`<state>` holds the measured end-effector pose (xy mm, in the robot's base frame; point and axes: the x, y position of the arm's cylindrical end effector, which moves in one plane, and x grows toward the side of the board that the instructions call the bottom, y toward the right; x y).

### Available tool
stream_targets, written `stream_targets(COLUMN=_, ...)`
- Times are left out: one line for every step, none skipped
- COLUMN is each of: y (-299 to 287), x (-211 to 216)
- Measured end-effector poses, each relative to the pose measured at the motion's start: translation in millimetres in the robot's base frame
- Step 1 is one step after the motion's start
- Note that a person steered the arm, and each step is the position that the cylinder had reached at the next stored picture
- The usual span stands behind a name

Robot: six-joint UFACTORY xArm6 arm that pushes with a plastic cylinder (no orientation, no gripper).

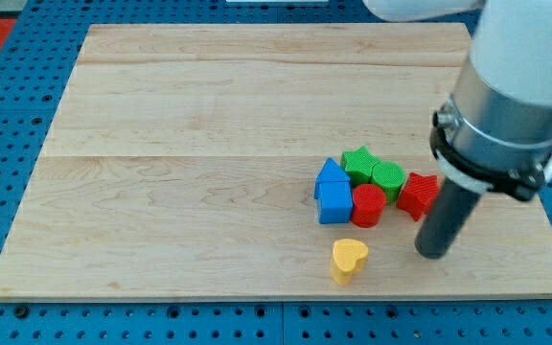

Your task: Push the yellow heart to the left of the board

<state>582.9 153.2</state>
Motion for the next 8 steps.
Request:
stream_targets(y=-67, x=19)
stream_targets(y=-120, x=-8)
stream_targets(y=-111, x=-21)
stream_targets(y=-100, x=-42)
stream_targets(y=-124, x=-51)
stream_targets(y=-139, x=-47)
stream_targets(y=-190, x=-47)
stream_targets(y=-223, x=-47)
